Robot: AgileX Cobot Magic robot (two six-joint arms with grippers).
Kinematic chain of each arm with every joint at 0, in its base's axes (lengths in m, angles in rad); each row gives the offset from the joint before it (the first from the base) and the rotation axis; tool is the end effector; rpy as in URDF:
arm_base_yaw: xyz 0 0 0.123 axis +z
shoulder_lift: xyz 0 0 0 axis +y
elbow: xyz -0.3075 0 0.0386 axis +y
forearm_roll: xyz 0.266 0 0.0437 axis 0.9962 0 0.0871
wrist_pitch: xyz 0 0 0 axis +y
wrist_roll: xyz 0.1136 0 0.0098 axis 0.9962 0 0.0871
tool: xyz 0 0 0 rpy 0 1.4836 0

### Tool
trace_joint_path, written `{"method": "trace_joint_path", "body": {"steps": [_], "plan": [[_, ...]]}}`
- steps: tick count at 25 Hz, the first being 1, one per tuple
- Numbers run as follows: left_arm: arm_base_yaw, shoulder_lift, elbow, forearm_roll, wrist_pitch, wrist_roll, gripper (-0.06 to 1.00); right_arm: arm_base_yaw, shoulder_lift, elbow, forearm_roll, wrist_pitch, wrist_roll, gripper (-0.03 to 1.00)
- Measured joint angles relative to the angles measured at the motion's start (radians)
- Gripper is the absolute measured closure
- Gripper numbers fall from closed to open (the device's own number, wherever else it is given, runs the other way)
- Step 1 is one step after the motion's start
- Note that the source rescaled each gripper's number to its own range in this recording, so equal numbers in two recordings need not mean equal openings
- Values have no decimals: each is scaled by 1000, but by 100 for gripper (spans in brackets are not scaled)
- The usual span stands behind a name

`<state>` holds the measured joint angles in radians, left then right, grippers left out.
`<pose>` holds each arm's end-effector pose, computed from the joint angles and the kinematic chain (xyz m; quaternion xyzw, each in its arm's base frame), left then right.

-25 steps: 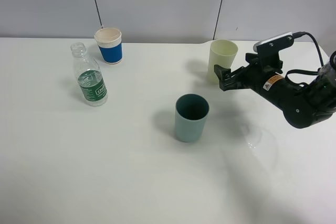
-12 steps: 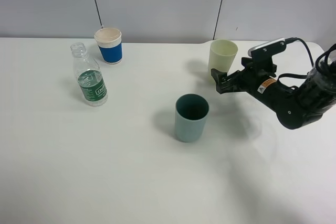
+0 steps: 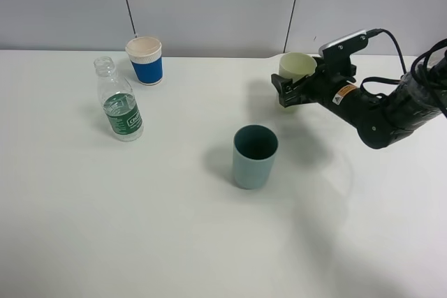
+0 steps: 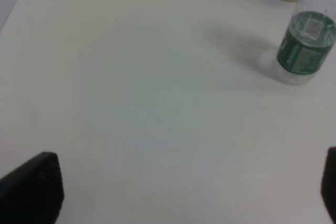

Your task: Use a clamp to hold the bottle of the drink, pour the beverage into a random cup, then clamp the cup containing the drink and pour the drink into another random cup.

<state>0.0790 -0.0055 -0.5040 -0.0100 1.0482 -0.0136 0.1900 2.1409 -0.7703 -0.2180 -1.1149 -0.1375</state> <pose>0.0058 -0.0005 0.2779 -0.0390 0.8465 0.0124 0.5308 0.3928 0.0981 0.0891 -0.2221 0.7332 0.0606 0.6399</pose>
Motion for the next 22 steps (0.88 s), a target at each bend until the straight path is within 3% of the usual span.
{"method": "trace_joint_path", "body": {"steps": [11, 16, 18, 20, 22], "plan": [[0, 0, 0, 0, 0, 0, -6, 0, 68, -1, -8, 18, 0, 21], [0, 0, 0, 0, 0, 0, -6, 0, 76, -1, -8, -15, 0, 23], [0, 0, 0, 0, 0, 0, -6, 0, 76, -1, -8, -29, -1, 31], [0, 0, 0, 0, 0, 0, -6, 0, 82, -1, -8, -34, -1, 46], [0, 0, 0, 0, 0, 0, -6, 0, 83, -1, -8, -34, -1, 77]]}}
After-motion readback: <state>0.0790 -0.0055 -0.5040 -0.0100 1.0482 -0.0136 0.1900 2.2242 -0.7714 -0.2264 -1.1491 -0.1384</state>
